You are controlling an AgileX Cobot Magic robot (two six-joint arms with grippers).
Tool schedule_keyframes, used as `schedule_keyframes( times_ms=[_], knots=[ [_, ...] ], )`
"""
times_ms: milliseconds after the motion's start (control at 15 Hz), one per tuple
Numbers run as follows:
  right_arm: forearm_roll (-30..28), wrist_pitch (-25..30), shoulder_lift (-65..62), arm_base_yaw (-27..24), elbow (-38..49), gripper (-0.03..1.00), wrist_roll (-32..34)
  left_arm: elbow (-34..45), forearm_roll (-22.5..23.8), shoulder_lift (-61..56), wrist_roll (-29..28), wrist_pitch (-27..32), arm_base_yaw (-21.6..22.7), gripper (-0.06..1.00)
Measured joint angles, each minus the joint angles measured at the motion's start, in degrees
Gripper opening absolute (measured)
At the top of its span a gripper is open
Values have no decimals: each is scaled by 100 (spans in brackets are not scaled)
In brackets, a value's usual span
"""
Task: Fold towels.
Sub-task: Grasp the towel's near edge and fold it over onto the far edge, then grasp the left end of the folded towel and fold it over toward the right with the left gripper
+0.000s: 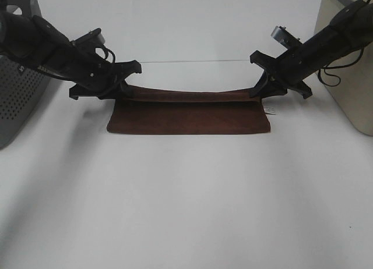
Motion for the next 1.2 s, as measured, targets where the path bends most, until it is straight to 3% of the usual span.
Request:
schedule_keyframes(
  times_ms=[200,333,400,533,733,1000,1200],
  knots=[
    [-109,-189,6,-46,0,30,0,0,34,92,178,-252,-166,41],
    [-138,-206,6,-63,0,61,0,0,40,92,195,-264,-201,68],
    [-143,-206,6,-63,0,74,0,0,46,92,195,-275,-206,76],
    [-355,-92,-103,-63,-11,90,46,0,166,17,201,-269,-206,80],
    [-968,166,-476,-63,-17,91,481,0,556,-327,160,-264,-206,80],
    [-1077,607,-596,-63,-17,91,602,-17,1478,-424,-1031,327,57,80],
    [-1089,636,-596,-63,-17,91,602,-23,1627,-304,-1421,659,315,80]
  ],
)
